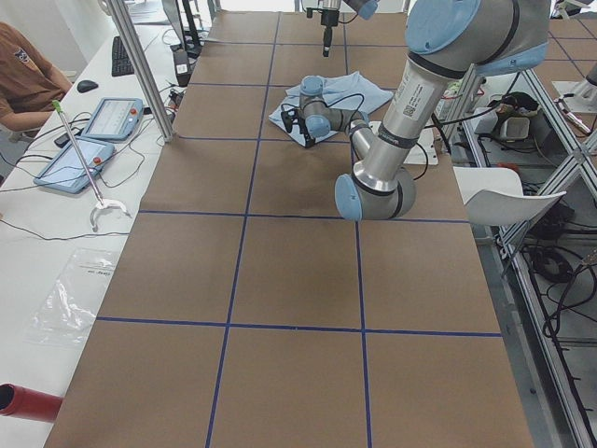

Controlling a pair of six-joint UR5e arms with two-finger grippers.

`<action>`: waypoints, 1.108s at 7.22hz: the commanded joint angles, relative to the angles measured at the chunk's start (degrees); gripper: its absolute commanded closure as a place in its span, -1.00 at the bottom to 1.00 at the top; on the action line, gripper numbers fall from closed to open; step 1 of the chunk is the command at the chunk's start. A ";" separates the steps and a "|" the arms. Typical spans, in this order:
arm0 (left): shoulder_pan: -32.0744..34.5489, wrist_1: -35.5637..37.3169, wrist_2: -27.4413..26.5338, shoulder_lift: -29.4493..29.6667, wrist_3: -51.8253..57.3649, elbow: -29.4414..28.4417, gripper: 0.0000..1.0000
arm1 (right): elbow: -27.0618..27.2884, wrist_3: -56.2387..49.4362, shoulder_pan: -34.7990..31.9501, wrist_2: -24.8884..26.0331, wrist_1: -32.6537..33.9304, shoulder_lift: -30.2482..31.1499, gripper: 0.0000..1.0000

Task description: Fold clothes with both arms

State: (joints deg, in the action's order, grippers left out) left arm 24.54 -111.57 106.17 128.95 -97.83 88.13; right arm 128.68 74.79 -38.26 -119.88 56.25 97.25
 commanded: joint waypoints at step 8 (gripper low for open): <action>5.06 0.04 -3.34 0.86 3.32 2.21 1.00 | 0.52 0.00 -4.54 -0.61 0.00 1.01 -1.00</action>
State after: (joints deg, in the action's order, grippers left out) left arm 27.25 -111.57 102.96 129.81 -96.43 89.66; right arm 129.11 74.80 -42.19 -120.30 56.25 98.14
